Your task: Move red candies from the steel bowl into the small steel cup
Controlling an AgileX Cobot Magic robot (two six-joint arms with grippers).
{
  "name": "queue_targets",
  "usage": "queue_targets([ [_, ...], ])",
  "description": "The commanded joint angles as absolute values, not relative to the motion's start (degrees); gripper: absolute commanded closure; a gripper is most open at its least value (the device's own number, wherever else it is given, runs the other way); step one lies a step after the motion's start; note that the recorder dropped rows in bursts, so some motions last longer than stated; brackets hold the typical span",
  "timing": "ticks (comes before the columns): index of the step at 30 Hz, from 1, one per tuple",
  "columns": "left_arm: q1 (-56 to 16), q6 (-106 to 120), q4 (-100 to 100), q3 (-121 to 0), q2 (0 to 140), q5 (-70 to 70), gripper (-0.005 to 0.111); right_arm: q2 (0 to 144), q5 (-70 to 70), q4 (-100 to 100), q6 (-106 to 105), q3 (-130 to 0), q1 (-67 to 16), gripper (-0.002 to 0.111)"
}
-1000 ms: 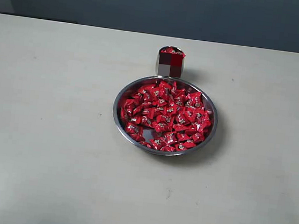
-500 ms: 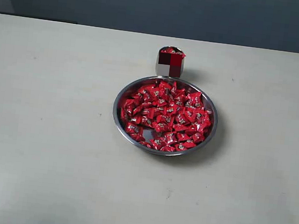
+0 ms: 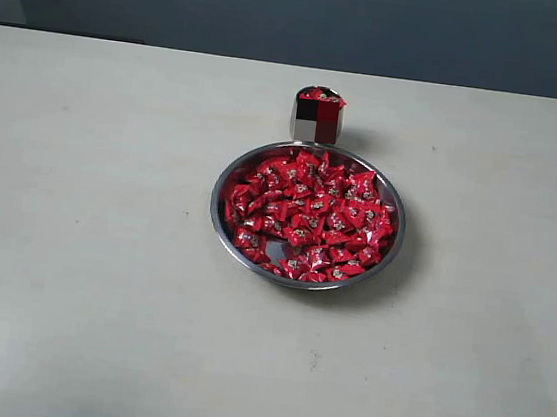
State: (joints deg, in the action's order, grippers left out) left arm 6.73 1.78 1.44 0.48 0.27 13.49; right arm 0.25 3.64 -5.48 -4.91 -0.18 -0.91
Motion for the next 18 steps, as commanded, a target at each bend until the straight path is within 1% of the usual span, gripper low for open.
queue_targets([
  [1,6.85,1.68,1.55,0.00,0.00,13.22,0.106,0.00,7.49,-5.99,-4.72,0.00,-0.69,0.109],
  [9,6.85,1.68,1.55,0.00,0.00,13.22,0.106,0.00,14.89,-3.21,-4.72,0.00,-0.69,0.109],
  [18,6.85,1.68,1.55,0.00,0.00,13.22,0.106,0.00,16.49,-0.71,-4.72,0.00,-0.69,0.109],
])
